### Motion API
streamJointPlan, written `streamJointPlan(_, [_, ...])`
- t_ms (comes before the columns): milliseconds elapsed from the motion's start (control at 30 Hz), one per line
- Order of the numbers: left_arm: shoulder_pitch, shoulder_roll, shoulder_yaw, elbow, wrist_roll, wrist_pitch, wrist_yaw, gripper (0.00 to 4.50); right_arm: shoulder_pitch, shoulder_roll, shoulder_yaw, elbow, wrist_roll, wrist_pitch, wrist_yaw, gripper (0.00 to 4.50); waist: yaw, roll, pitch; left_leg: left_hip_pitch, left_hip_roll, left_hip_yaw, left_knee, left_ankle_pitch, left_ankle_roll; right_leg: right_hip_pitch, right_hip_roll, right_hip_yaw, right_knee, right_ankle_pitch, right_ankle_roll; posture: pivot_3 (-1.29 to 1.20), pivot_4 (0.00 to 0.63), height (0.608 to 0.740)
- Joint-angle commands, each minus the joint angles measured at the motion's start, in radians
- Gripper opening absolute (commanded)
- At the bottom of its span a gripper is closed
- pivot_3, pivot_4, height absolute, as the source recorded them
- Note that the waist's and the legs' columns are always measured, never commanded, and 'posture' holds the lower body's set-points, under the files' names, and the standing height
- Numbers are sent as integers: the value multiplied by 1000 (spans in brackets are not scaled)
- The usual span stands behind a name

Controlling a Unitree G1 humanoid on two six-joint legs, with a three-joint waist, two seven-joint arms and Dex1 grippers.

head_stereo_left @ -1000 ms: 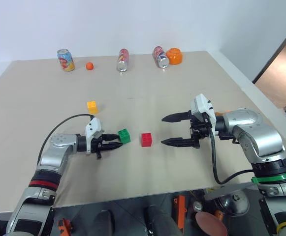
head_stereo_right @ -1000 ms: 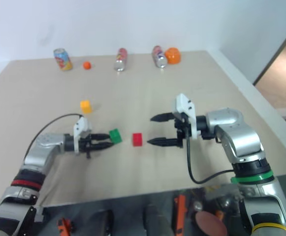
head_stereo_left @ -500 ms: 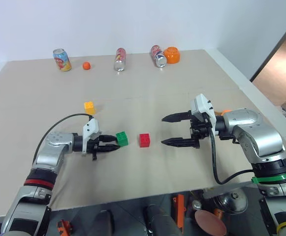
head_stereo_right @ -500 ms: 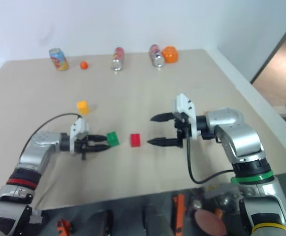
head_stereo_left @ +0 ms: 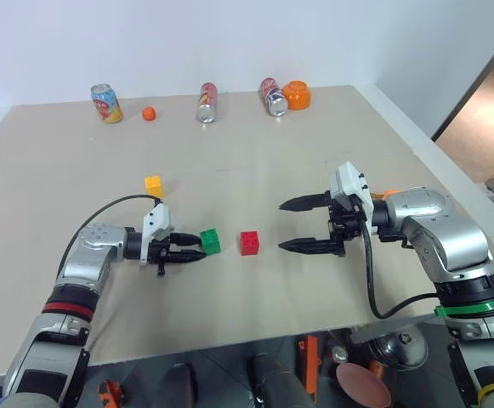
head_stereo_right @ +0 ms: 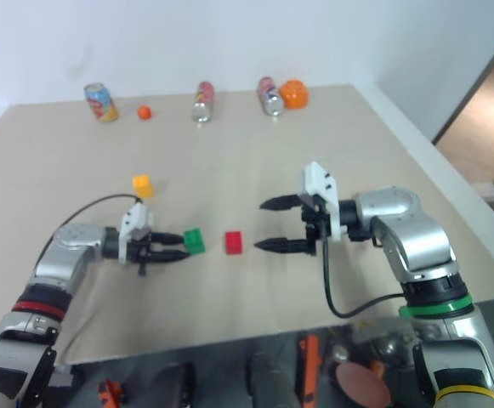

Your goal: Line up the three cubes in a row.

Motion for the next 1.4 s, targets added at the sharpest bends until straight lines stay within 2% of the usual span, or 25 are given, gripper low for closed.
streamJointPlan(33, [2,8,-22,-6,-9,-6,-50,1258,-12,-14,-27,-38,13,-3,0,4353,0,0,0,0,0,0,0,0,0,0,0,0,0,0,1,0,150,740])
streamJointPlan(633, [-39,26,31,-92,-102,106,-33,1258,-15,-4,-18,-25,8,-11,-1,4353,0,0,0,-3,0,0,4,-2,3,-2,1,0,1,0,2,0,150,740])
streamJointPlan(933, [-36,31,-7,18,-25,-58,-57,1258,-17,0,-20,-29,11,-9,-5,4353,0,0,0,-3,1,0,4,-2,3,-2,1,0,1,0,2,0,150,740])
streamJointPlan(1400, [-96,6,-19,146,10,-156,-77,1258,4,-17,-36,-55,21,7,-10,4353,0,0,0,-4,1,0,7,-2,3,-2,1,0,2,1,3,0,150,740])
